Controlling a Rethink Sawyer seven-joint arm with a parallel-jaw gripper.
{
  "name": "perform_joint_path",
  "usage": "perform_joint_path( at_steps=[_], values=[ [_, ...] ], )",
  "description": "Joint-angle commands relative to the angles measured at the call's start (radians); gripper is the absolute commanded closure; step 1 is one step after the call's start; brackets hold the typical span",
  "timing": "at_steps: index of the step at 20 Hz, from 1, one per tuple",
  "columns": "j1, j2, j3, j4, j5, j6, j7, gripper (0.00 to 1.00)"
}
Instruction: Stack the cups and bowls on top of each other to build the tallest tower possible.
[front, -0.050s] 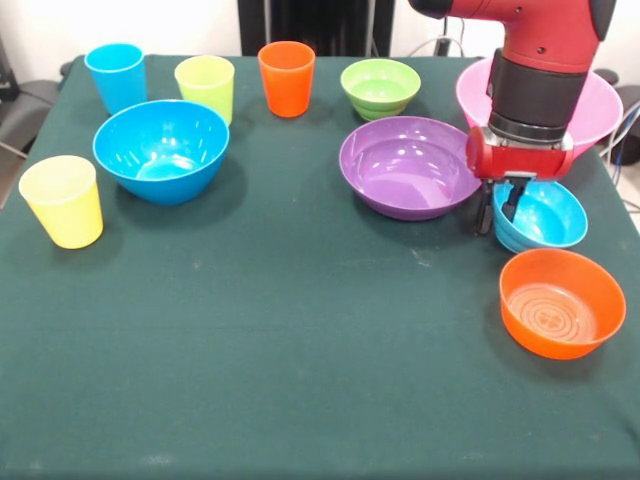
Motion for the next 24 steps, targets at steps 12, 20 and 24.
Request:
perform_joint_path(
  at_steps=[12,20,24],
  values=[
    [-0.032,0.073,0.070,-0.033,-0.018,-0.032,0.106,1.00],
    [-0.031,0.073,0.068,-0.035,-0.014,-0.026,0.108,1.00],
    [-0.028,0.079,0.051,-0.050,-0.005,-0.006,0.111,1.00]
  ],
)
